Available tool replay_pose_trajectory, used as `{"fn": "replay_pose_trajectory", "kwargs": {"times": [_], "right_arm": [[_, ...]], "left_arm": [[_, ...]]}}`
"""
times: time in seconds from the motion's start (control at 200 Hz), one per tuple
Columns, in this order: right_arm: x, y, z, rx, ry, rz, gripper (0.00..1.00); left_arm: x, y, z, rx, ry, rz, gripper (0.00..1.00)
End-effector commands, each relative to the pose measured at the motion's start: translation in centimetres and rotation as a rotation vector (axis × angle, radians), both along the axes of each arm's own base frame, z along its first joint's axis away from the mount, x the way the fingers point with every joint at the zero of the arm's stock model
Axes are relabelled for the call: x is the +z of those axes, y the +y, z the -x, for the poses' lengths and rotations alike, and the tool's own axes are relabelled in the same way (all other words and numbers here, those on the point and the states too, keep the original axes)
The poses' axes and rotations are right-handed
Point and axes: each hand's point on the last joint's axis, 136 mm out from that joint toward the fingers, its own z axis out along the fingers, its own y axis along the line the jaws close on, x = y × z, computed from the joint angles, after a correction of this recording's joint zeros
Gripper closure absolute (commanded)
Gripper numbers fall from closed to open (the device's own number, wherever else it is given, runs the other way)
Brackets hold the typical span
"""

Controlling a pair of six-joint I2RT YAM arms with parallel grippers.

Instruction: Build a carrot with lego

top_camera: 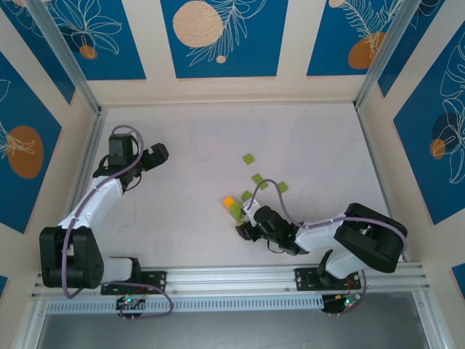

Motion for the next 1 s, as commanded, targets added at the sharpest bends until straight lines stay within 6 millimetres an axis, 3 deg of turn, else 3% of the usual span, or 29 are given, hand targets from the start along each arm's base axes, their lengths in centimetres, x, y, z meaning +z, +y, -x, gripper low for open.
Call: {"fn": "replay_pose_trajectory", "kwargs": {"times": [0.0,0.585,0.995], "right_arm": [[1.6,0.8,-0.3,0.011,-0.105,-0.031,0.43],[1.2,1.5,-0.1,0.032,-0.181,-0.011,0.45],[1.6,1.5,-1.8,0.0,-0.144,-0.04,0.45]], "left_arm": [[-0.2,-0.2,0.0,-0.007,-0.013,0.035,0.03],[-0.3,-0.1,0.5,-0.009,-0.039,0.022,0.03],[-0.4,-0.2,0.2,-0.015,-0.036,0.023,0.03]]}}
